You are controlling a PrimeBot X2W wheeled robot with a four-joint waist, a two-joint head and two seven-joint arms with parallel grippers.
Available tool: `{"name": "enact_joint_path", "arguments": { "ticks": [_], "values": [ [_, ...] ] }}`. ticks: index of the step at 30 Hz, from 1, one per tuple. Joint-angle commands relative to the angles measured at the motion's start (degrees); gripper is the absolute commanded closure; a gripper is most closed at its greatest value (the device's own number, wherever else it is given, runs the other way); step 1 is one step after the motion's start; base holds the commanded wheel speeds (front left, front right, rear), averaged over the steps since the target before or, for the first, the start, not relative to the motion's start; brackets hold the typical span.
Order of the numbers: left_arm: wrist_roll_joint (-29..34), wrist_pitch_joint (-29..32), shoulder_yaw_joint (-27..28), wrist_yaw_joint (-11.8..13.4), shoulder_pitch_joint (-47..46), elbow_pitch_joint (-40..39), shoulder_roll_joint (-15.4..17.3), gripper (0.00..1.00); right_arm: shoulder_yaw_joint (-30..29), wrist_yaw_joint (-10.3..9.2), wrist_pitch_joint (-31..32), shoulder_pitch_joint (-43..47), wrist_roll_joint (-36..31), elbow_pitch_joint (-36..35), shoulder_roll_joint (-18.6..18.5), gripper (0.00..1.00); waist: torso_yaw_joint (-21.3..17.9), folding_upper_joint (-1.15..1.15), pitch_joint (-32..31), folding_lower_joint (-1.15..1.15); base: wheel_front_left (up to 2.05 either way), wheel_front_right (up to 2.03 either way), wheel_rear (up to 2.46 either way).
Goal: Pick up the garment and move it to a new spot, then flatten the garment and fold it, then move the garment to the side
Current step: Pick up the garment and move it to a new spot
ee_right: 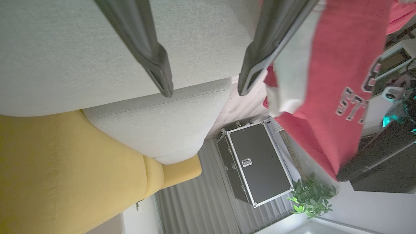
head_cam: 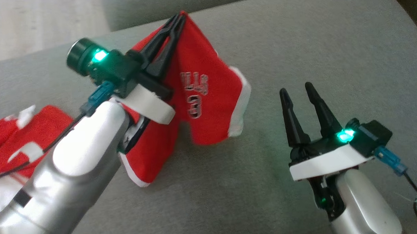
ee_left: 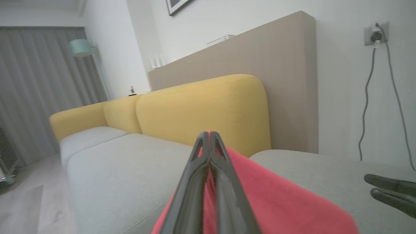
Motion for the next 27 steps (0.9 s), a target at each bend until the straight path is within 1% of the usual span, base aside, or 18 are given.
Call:
{"name": "enact_joint_path", "arguments": {
  "ticks": [1,7,9,12,13,14,17,21,23,27],
  "values": [
    [0.9,0.3,1.6,-0.5,-4.7,-0.7,0.4,1.00,1.0,0.23,-0.6,-2.3,0.8,-2.4,0.0,0.00,-3.9,0.00,2.9,0.00,0.00,0.00,0.00],
    [2.4,-1.2,0.1,-1.6,-9.2,4.5,-3.2,1.00,0.0,0.23,-0.6,-3.5,2.3,-3.7,0.0,0.00,-9.4,0.00,5.9,0.00,0.00,0.00,0.00],
    [2.8,-2.2,0.2,-1.6,-11.0,6.9,-4.7,1.00,-0.7,0.23,-0.6,-3.8,2.8,-4.2,0.0,0.00,-10.5,0.00,6.7,0.00,0.00,0.00,0.00],
    [3.4,-3.6,0.6,-1.4,-13.8,10.8,-7.1,1.00,-1.8,0.23,-0.6,-4.0,3.2,-4.8,0.0,0.00,-11.1,0.00,7.4,0.00,0.00,0.00,0.00],
    [3.3,-4.0,0.9,-1.4,-14.4,12.3,-7.9,0.57,-2.0,0.23,-0.6,-4.1,3.2,-4.9,0.0,0.00,-11.1,0.00,7.5,0.00,0.00,0.00,0.00],
    [3.3,-4.2,1.0,-1.4,-15.0,13.9,-8.6,0.00,-2.2,0.23,-0.6,-4.1,3.3,-4.9,0.0,0.00,-11.0,0.00,7.6,0.00,0.00,0.00,0.00],
    [3.6,-4.9,1.4,-1.7,-16.1,18.1,-9.8,0.00,-2.7,0.23,-0.6,-4.0,3.1,-5.0,0.0,0.00,-10.3,0.00,7.5,0.00,0.00,0.00,0.00],
    [4.2,-5.4,2.7,-1.4,-15.2,20.6,-9.6,0.00,-3.1,0.23,-0.6,-3.9,2.5,-5.2,0.0,0.00,-8.0,0.00,6.8,0.00,0.00,0.00,0.00],
    [4.4,-5.4,3.5,-1.3,-14.6,20.1,-9.3,0.00,-3.2,0.23,-0.6,-3.8,2.2,-5.2,0.0,0.00,-7.2,0.00,6.6,0.00,0.00,0.00,0.00],
    [5.0,-5.4,8.0,-0.7,-9.6,16.3,-7.2,0.00,-3.9,0.23,-0.6,-3.4,1.0,-4.9,0.0,0.00,-3.7,0.00,5.1,0.00,0.00,0.00,0.00]
  ]
}}
